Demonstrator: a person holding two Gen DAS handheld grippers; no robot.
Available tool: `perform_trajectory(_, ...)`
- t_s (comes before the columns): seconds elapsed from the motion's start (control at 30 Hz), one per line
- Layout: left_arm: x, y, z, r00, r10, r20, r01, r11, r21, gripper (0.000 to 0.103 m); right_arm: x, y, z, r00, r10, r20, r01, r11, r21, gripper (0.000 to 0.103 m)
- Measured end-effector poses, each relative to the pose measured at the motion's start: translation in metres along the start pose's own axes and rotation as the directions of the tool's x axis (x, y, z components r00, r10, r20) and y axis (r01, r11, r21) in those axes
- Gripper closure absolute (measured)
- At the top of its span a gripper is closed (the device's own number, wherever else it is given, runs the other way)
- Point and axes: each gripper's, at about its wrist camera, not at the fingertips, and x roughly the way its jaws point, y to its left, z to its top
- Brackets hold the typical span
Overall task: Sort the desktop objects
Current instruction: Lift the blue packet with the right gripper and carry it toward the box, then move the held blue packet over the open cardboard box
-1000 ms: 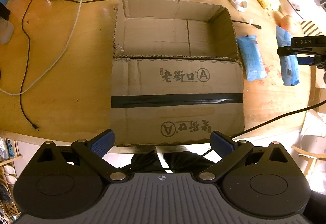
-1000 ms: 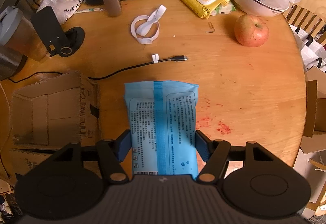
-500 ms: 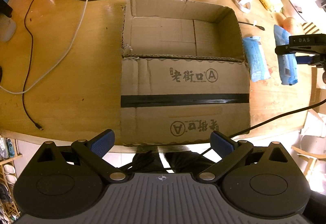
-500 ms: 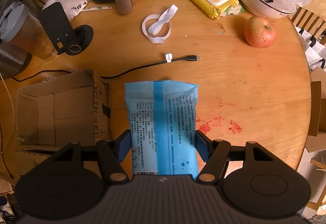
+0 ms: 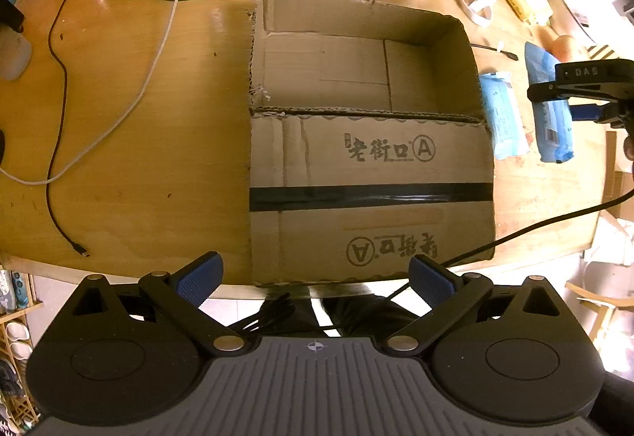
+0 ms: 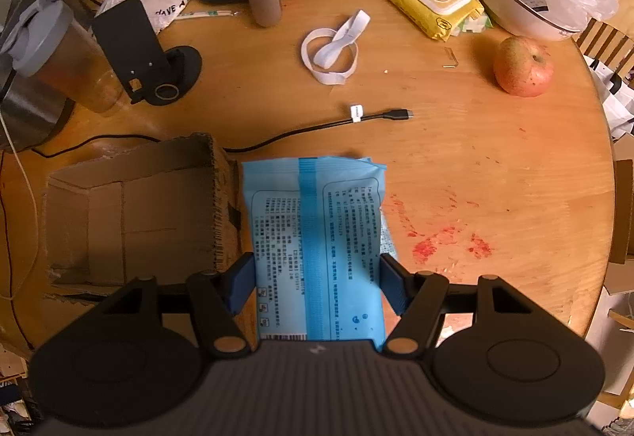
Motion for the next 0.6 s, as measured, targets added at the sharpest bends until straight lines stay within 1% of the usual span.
perform_trajectory(0.6, -0.001, 0.022, 0.0, 1.0, -0.007, -0.001, 0.007, 1.0, -0.002, 0.0, 0.001, 0.033, -0.002, 1.0, 0.008, 0.003, -0.008, 1.0, -0.013, 0.038)
